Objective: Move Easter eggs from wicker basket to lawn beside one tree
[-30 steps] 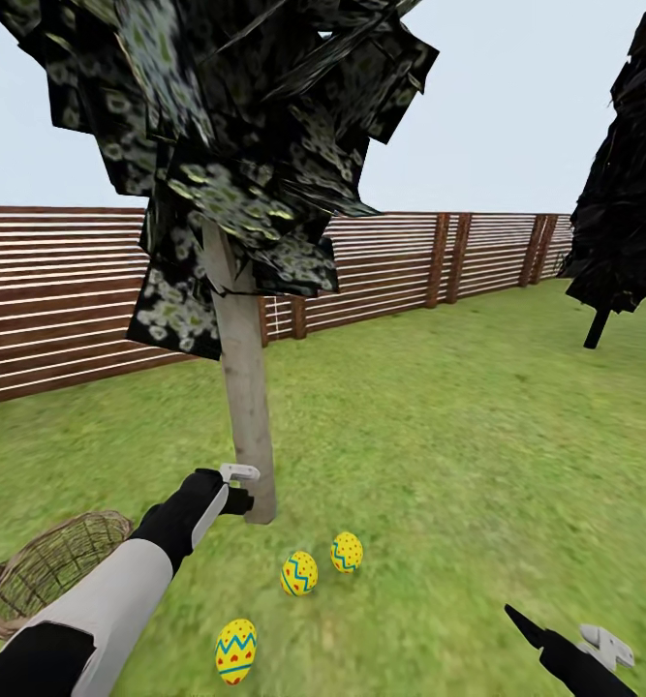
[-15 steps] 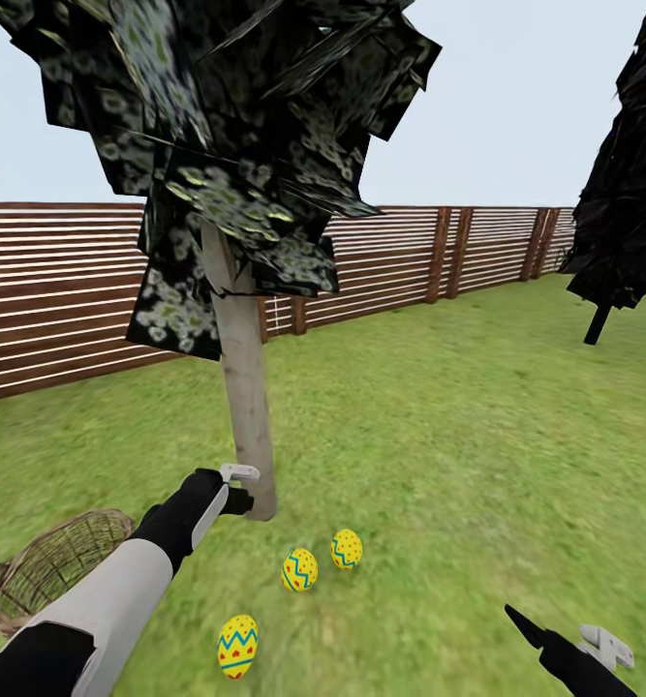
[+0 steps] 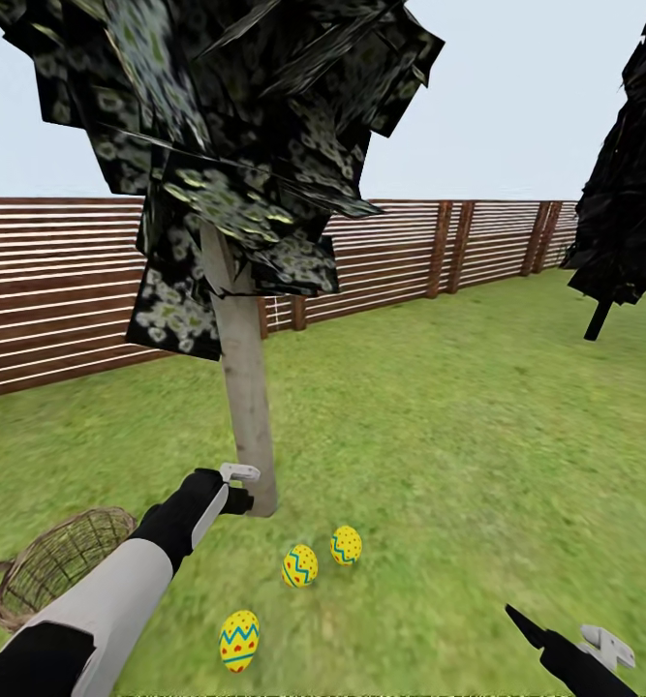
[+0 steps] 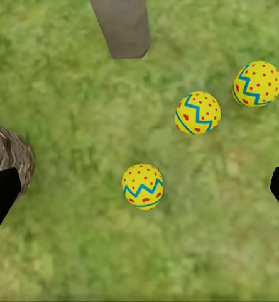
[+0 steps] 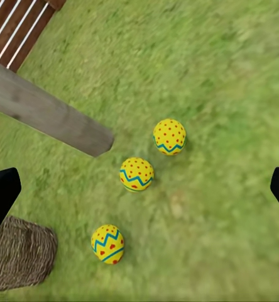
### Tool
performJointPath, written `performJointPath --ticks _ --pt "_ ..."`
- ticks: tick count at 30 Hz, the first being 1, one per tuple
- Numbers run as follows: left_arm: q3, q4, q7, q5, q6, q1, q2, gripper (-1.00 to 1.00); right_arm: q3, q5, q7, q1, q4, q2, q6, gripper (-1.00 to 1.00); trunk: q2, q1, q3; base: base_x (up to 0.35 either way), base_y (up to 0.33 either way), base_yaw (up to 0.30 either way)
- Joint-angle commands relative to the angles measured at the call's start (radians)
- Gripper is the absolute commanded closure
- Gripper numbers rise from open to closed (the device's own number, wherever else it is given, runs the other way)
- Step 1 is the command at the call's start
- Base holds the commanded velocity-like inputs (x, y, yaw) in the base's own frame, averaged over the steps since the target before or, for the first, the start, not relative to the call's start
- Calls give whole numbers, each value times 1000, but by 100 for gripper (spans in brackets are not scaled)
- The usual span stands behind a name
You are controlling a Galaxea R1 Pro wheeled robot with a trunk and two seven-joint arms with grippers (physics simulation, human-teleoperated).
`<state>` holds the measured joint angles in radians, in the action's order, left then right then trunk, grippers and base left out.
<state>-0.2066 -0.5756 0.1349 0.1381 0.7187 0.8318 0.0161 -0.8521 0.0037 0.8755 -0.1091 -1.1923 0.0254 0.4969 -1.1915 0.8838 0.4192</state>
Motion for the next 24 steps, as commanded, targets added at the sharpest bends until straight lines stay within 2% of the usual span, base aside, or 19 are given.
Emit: performJointPath --ticks 1,7,17,24 --pt "-4 -1 9 11 4 1 -1 -100 -3 1 5 -1 -1 1 8 -100 7 -4 -1 0 0 0" --pt "-4 -2 6 11 4 0 0 -100 -4 0 5 -1 -1 0 8 -100 49 -27 -11 0 0 0" --pt "-4 -2 3 11 5 0 1 -100 -1 1 5 -1 18 -1 8 -100 49 -27 2 0 0 0" --pt "0 -1 4 11 4 0 0 -100 1 1 5 -1 31 -1 8 -100 98 -54 -10 0 0 0"
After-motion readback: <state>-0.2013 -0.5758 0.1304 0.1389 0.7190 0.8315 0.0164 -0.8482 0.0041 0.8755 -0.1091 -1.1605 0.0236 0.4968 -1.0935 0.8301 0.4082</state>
